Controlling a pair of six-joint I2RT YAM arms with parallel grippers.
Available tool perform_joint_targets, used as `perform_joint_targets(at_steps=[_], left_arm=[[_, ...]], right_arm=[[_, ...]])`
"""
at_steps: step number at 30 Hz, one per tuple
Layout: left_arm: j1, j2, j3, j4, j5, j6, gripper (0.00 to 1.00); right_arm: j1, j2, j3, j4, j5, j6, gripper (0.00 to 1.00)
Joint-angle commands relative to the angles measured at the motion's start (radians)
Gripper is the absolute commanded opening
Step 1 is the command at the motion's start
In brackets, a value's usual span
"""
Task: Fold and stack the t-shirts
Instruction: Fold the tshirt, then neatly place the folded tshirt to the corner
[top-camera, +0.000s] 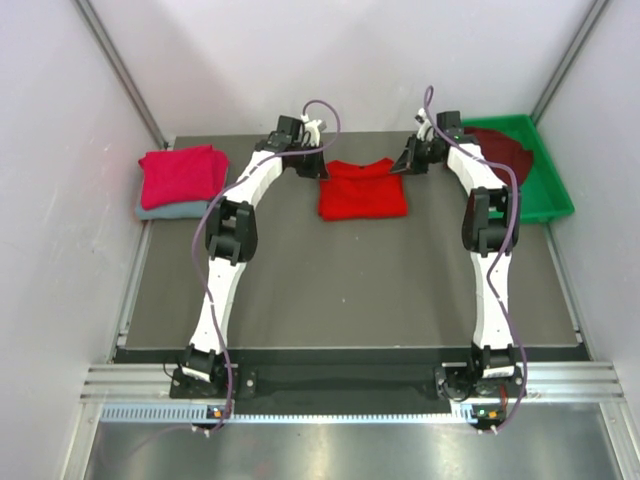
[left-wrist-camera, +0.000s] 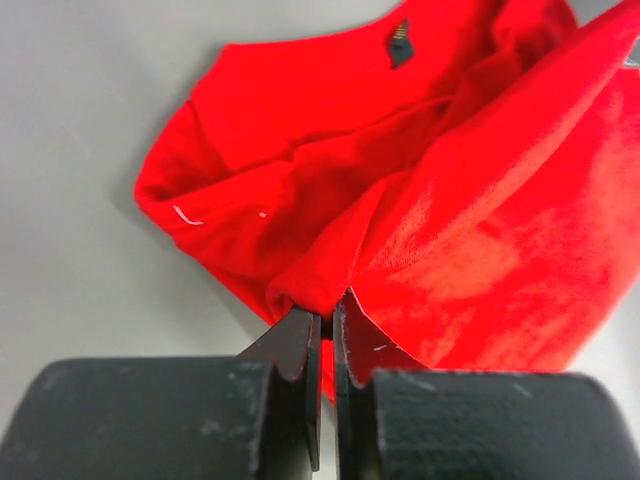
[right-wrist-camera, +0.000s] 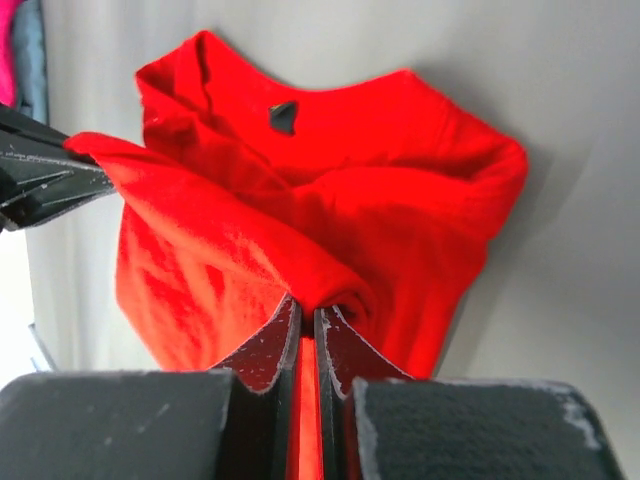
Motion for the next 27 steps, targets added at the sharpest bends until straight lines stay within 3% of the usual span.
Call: perform_joint_targets(at_steps=[1,2,5,8,10,16,23,27], left_arm=[[0.011,0.001,0.054,0.096,-0.061,-0.007,0.09],[0.011,0.001,0.056,0.096,-0.079,-0.008,0.43],[0.011,-0.030,0.077,0.091,-0.148,-0.007,0.79],[0.009,-0.099,0.079,0.093,-0.188,0.002,0.82],[0.009,-0.156,0.061,0.094,-0.217,0.002,0.80],[0.026,-0.234,-0.087,0.050,-0.190,-0.050,0.78],[0.053,-0.207,-0.223,0.010,-0.015,-0.160,0.81],[0.072,-0.162,-0.255,0.044,0.011,-0.191,0.81]], right_arm=[[0.007,0.006,0.068,0.060,0.031,0.003,0.01],[0.007,0.005,0.077,0.060,0.039,0.003,0.09],[0.004,-0.027,0.088,0.072,0.043,-0.008,0.43],[0.002,-0.084,0.091,0.072,0.072,-0.037,0.55],[0.002,-0.125,0.088,0.070,0.086,-0.066,0.57],[0.013,-0.149,0.067,0.053,0.059,-0.086,0.56],[0.053,-0.150,0.001,0.063,0.008,-0.052,0.55],[0.076,-0.115,-0.016,0.064,-0.003,-0.043,0.55]])
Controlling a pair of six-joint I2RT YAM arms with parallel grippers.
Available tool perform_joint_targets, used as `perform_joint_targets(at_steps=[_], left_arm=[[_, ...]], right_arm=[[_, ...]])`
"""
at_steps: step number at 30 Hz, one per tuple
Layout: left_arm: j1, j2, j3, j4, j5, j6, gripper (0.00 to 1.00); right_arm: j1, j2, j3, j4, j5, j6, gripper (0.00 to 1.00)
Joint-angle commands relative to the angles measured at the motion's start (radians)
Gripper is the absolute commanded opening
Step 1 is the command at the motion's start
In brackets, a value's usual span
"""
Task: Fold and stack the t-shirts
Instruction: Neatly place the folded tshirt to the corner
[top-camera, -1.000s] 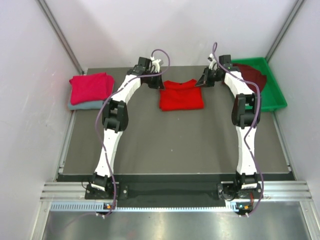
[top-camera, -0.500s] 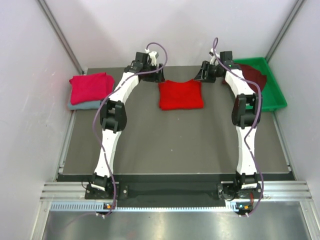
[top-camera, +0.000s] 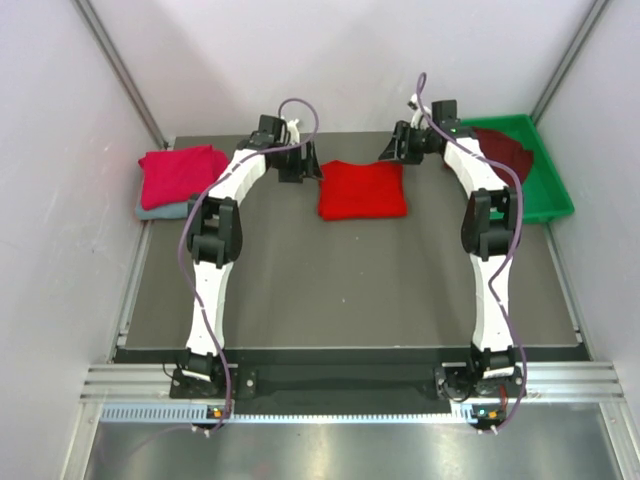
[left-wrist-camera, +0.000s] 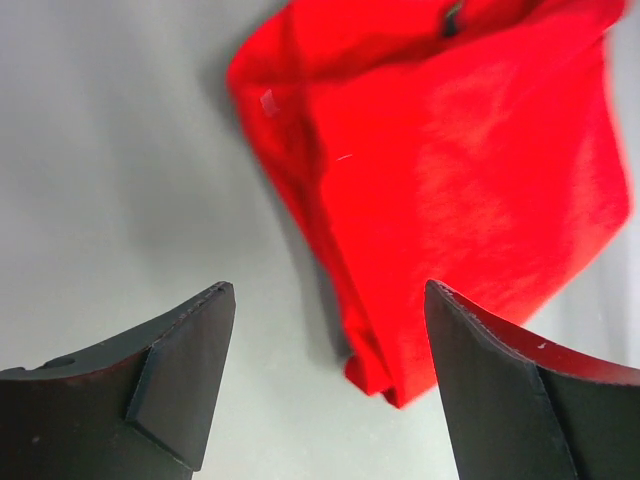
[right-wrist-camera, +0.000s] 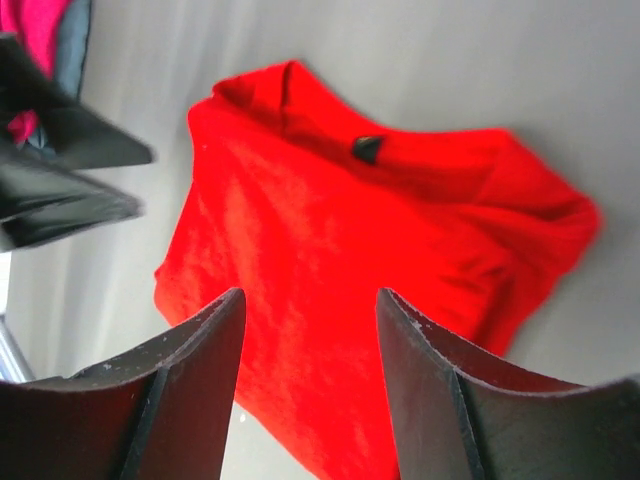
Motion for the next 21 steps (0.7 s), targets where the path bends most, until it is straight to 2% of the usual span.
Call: perform_joint_targets(at_steps=[1,9,21], left_arm=[[0.022,0.042,-0.006,0.019,0.064,-0.045,0.81],[0.059,0.197,0.120,0.076,0.123,-0.067,0.80],[0.017,0.313,0.144,0.159,0.253,-0.147,0.74]], right_arm=[[0.032,-0.019,-0.003,0.019,-0.030,0.008,0.55],[0.040,0.033,-0.005,0.008,0.019,0.005,0.55],[0.040,0.096,-0.031,-0.044,0.099,-0.054,0.57]])
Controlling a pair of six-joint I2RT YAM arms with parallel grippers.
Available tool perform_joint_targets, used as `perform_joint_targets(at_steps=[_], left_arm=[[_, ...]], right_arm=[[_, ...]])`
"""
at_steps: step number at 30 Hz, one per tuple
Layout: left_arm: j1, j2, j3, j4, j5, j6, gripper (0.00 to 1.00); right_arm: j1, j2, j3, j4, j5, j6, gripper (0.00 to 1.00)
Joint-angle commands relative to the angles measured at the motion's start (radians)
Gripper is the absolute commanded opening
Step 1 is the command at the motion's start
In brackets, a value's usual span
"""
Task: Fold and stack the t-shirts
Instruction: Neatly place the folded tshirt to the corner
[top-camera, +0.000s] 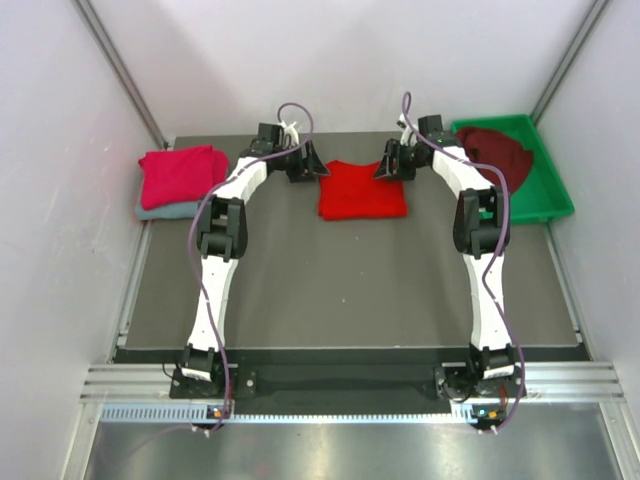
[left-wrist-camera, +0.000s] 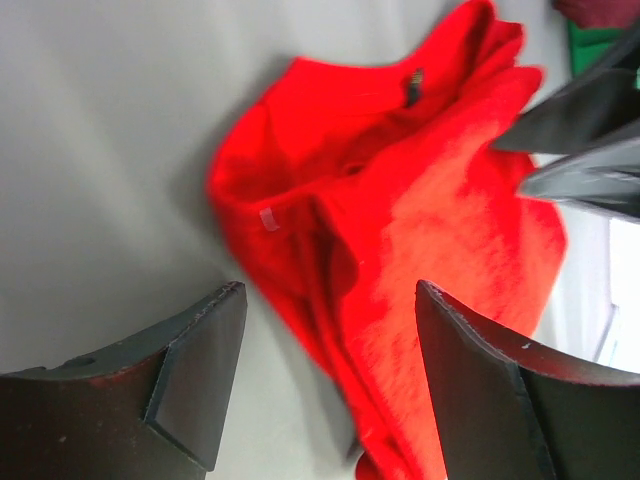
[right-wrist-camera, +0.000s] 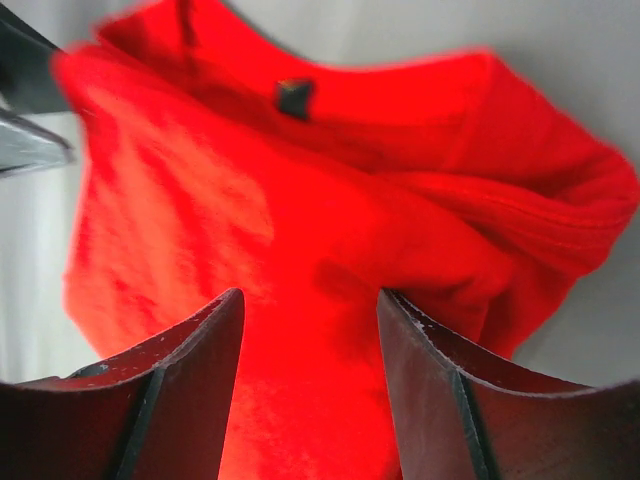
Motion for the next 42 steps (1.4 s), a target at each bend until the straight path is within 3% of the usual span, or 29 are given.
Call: perform_joint_targets(at_steps=[1,11,25,32,35,36,39,42], left_arm=[[-0.028,0.090,0.004,-0.022,0.011,-0.017,0.74],[-0.038,0.158,0.052,0.000,0.024,-0.028,0.72],[-0.057,0.181,0.050,0.023,0.057,-0.039,0.57],[-0.060,0.178,0.046,0.032,0.070,-0.017,0.37],[-0.061,0.175,0.047,0.041,0.076,-0.007,0.35],[-0.061,0.173,0.047,0.044,0.076,0.000,0.29],[-0.064,0.167,0.046,0.038,0.056,0.021,0.00],[-0.068,0.156,0.057,0.024,0.047,0.035,0.00]], right_arm=[[0.004,0.016,-0.015,-0.022,0.035,-0.034,0.57],[0.009,0.044,-0.007,-0.032,0.070,-0.057,0.58],[0.027,0.052,0.002,-0.032,0.082,-0.062,0.59],[0.032,0.056,0.010,-0.031,0.085,-0.062,0.58],[0.034,0.050,0.010,-0.029,0.087,-0.062,0.58],[0.034,0.049,0.010,-0.032,0.088,-0.062,0.58],[0.029,0.027,0.000,-0.037,0.088,-0.068,0.59],[0.020,0.001,-0.010,-0.043,0.090,-0.071,0.58]])
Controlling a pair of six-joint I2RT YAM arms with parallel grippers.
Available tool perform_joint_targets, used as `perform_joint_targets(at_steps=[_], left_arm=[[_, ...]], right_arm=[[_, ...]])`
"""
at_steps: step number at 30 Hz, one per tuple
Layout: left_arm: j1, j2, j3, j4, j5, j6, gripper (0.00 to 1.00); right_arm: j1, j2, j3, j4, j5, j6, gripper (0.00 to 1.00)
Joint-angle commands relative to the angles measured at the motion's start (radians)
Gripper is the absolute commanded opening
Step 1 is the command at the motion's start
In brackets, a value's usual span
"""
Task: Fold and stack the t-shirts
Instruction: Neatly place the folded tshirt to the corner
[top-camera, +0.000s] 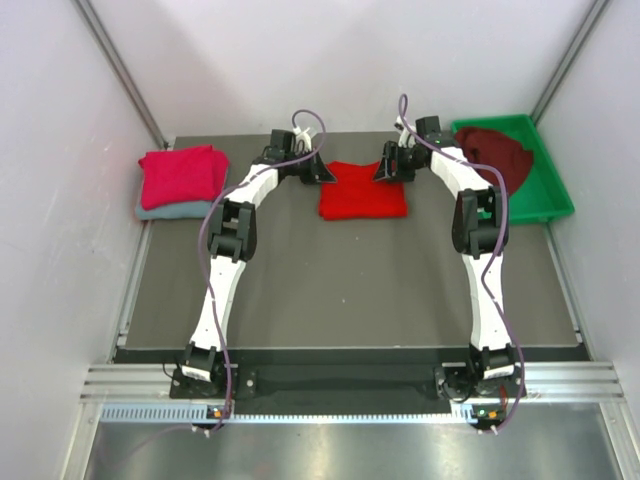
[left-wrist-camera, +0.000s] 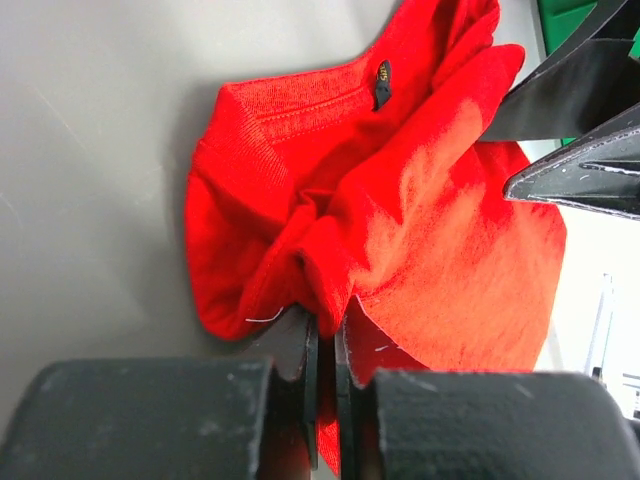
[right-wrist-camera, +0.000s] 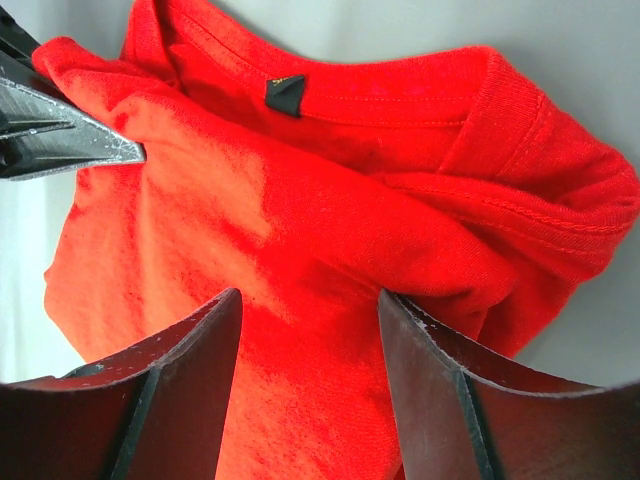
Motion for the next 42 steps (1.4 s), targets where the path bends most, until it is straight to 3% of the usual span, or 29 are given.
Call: perform_joint_targets(at_steps=[1,7,16,26,42], left_arm=[[-0.021,0.036,-0.018,-0.091,-0.067,0.065,0.00],[-0.020,-0.033,-0.020,-0.177,-0.073,0.142,0.00],[0.081,-0.231,-0.060,-0.322,-0.102,0.255,0.00],[0.225,-0.410,-0.109,-0.499,-0.190,0.410,0.00],[0.301,-0.614,-0.148,-0.656,-0.366,0.585,0.00]], right_arm=[[0.000,-0.020,-0.010,-0.031,0.051,-0.035,0.58],[-0.060,-0.092,-0.021,-0.046,0.055,-0.048,0.58],[-0.157,-0.126,-0.037,-0.054,0.063,-0.075,0.58],[-0.188,-0.113,-0.032,-0.052,0.031,-0.060,0.58],[-0.189,-0.078,-0.024,-0.040,-0.005,-0.034,0.58]])
